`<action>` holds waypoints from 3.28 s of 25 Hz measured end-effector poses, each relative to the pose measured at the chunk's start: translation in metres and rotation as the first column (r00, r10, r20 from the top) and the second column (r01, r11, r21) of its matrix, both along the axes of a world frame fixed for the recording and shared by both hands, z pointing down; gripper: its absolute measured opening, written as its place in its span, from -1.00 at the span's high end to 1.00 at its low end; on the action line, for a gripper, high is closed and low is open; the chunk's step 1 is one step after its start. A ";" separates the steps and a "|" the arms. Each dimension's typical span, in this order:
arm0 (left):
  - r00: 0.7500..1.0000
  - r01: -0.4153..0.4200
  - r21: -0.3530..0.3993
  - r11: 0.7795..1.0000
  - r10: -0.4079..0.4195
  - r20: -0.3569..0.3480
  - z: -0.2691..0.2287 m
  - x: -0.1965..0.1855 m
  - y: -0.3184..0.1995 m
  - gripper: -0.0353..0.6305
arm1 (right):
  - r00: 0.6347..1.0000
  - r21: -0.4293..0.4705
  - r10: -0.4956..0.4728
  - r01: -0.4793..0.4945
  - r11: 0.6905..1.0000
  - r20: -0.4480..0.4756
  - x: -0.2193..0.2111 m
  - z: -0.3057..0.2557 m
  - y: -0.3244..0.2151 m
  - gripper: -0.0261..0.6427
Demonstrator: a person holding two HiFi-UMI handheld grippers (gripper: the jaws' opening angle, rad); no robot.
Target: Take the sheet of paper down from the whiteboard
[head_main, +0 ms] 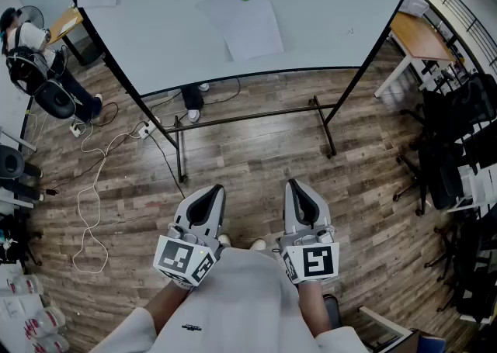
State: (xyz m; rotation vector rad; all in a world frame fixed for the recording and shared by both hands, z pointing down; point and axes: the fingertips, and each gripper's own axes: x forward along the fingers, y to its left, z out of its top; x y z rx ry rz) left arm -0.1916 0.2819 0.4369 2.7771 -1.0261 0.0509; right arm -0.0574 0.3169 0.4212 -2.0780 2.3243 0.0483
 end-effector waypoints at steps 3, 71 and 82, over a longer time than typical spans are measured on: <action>1.000 0.003 0.000 1.000 -0.003 0.004 0.000 0.009 0.007 0.88 | 1.000 0.002 0.001 -0.001 1.000 0.005 0.007 -0.003 0.007 0.89; 0.926 0.358 -0.031 0.933 -0.359 -0.113 -0.037 0.152 -0.442 0.87 | 0.955 0.008 -0.296 0.296 0.955 -0.022 0.142 -0.028 -0.456 0.89; 0.920 0.371 -0.010 0.929 -0.369 -0.129 -0.054 0.175 -0.457 0.66 | 0.933 0.057 -0.356 0.359 0.932 -0.058 0.139 -0.051 -0.471 0.89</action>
